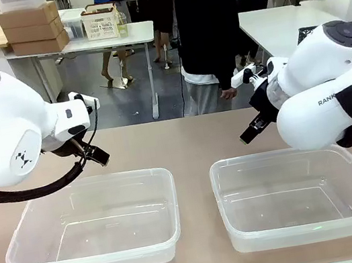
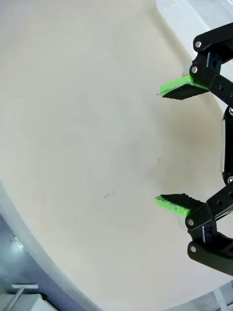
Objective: Sort the waste into each basket.
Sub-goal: Pick up the Organizing box on the left side of the table and lift it.
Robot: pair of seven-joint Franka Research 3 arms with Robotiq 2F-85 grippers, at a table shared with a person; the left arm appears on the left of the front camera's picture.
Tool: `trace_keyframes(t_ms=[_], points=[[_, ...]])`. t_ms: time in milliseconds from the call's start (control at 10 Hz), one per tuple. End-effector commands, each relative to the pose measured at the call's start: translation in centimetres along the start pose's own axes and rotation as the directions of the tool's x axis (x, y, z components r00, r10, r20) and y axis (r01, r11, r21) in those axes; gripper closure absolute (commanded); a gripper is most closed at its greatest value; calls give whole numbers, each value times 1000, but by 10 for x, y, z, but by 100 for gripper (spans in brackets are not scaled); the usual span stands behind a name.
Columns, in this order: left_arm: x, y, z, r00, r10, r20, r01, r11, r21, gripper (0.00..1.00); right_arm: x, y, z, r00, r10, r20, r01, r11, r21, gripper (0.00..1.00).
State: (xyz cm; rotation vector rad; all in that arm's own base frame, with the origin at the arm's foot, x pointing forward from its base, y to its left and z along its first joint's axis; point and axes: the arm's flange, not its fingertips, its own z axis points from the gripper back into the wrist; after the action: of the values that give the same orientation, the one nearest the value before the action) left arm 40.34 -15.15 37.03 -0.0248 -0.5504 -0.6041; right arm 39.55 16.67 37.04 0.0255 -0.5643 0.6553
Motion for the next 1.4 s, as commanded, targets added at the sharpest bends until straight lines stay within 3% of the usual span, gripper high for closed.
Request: trace_keyframes(t_ms=[0,1200,1300], points=[[0,0,0,1000,0,0,0,1000,0,0,0,0,0,1000,0,0,0,1000,0,0],[0,0,0,1000,0,0,0,1000,0,0,0,0,0,1000,1,0,-1,1000,0,0],[0,0,0,1000,0,0,0,1000,0,0,-5,-6,20,1000,3,19,-4,997,73,0]])
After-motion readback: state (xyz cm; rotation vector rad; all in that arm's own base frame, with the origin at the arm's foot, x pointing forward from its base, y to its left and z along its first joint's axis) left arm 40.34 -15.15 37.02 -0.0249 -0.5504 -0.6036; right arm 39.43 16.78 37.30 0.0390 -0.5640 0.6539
